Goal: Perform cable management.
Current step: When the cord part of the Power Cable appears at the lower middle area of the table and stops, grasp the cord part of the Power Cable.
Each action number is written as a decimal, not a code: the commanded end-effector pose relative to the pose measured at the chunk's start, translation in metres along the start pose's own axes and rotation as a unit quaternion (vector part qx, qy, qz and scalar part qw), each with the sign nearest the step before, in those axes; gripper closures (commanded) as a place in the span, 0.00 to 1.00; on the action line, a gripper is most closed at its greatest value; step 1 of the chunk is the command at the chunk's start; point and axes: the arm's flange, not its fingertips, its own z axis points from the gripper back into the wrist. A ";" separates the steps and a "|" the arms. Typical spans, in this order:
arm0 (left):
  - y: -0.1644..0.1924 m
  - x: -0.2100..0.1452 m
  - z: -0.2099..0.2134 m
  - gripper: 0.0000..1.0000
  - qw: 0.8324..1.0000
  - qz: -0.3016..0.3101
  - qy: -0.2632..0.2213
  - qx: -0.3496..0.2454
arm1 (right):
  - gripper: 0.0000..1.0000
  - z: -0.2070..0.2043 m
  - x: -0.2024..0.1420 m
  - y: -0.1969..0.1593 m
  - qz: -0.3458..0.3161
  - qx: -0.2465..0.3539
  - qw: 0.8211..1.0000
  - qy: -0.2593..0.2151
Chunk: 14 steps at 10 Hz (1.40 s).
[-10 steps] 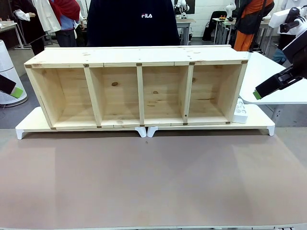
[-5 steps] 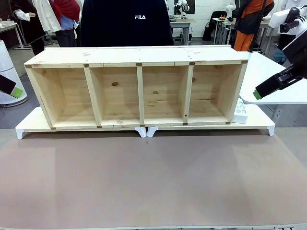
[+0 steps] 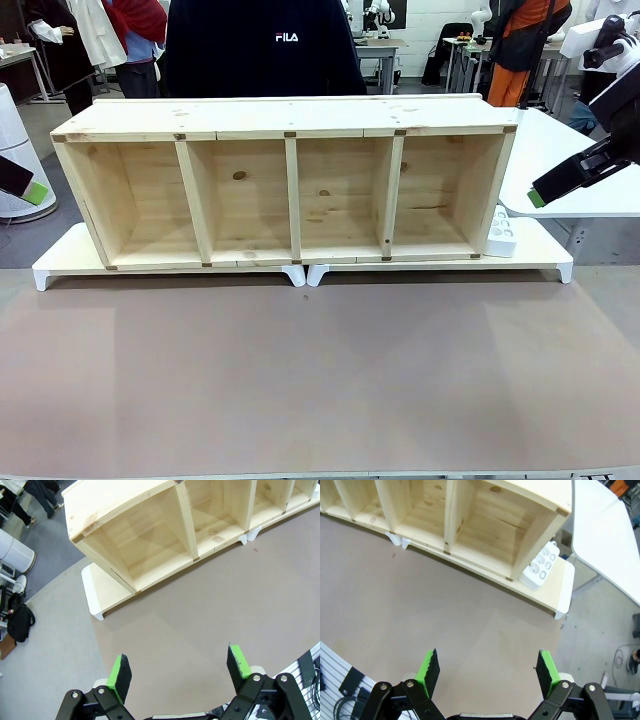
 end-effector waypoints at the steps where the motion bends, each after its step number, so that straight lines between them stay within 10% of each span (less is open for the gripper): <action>1: 0.000 0.000 0.000 0.00 1.000 0.002 0.000 -0.001 | 0.00 -0.001 0.000 0.000 0.000 -0.001 1.000 0.001; 14: 0.000 0.000 0.000 0.00 1.000 0.002 0.000 -0.001 | 0.00 -0.001 0.000 0.000 0.000 -0.001 1.000 0.001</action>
